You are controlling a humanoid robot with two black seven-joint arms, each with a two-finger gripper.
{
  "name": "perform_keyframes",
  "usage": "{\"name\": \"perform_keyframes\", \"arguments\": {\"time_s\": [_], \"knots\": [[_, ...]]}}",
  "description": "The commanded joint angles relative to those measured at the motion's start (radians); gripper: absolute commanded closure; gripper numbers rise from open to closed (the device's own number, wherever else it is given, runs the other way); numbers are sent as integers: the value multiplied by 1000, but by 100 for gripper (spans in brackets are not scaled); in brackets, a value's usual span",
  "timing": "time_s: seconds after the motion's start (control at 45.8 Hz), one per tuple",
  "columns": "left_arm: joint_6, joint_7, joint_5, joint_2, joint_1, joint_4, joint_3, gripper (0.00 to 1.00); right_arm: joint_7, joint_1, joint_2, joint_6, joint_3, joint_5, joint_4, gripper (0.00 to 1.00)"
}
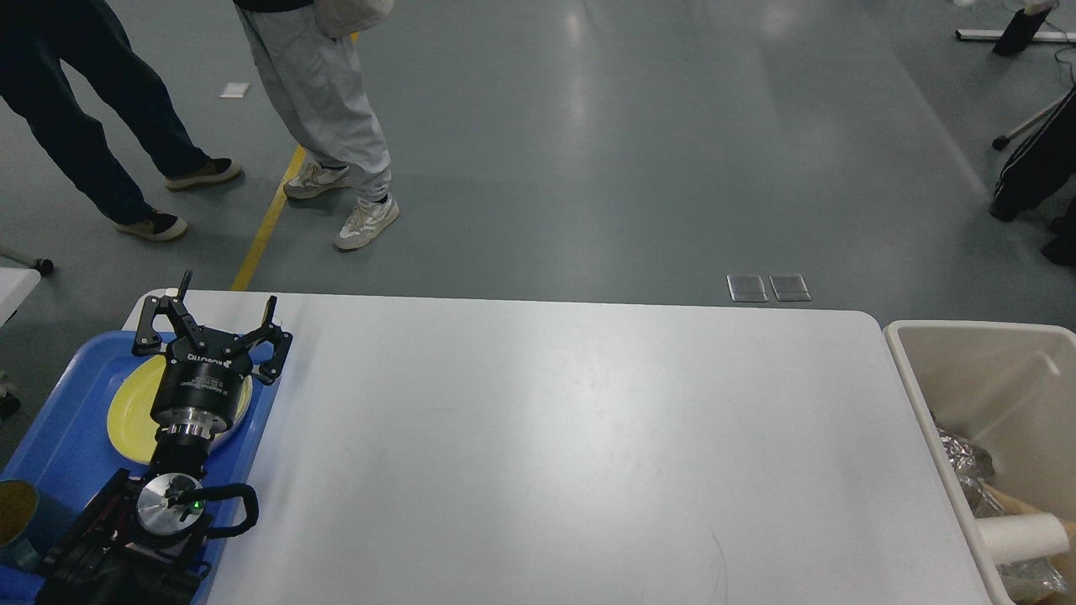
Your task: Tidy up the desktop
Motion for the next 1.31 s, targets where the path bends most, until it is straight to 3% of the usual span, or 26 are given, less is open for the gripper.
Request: {"name": "perform_keyframes", "arguments": {"time_s": [0.0,0.218,0.393,0.611,0.655,0.743,0.83,1.288], "knots": [[0,0,0,0,0,0,0,3,0,-264,79,-7,179,0,-233,100],[0,0,0,0,0,0,0,3,0,-586,321,-66,321,7,-620,100],[0,0,0,0,0,0,0,3,-11,-651,392,-246,322,3,-640,100],[0,0,0,0,0,0,0,3,-14,-659,401,-290,333,6,-641,100],[0,0,0,0,0,0,0,3,-12,-659,401,-312,333,6,-641,77],[0,0,0,0,0,0,0,3,-11,-659,406,-398,333,6,-640,2],[0,0,0,0,0,0,0,3,-11,-660,414,-441,333,7,-637,0],[0,0,0,0,0,0,0,3,-6,-653,409,-441,405,15,-637,0]]}}
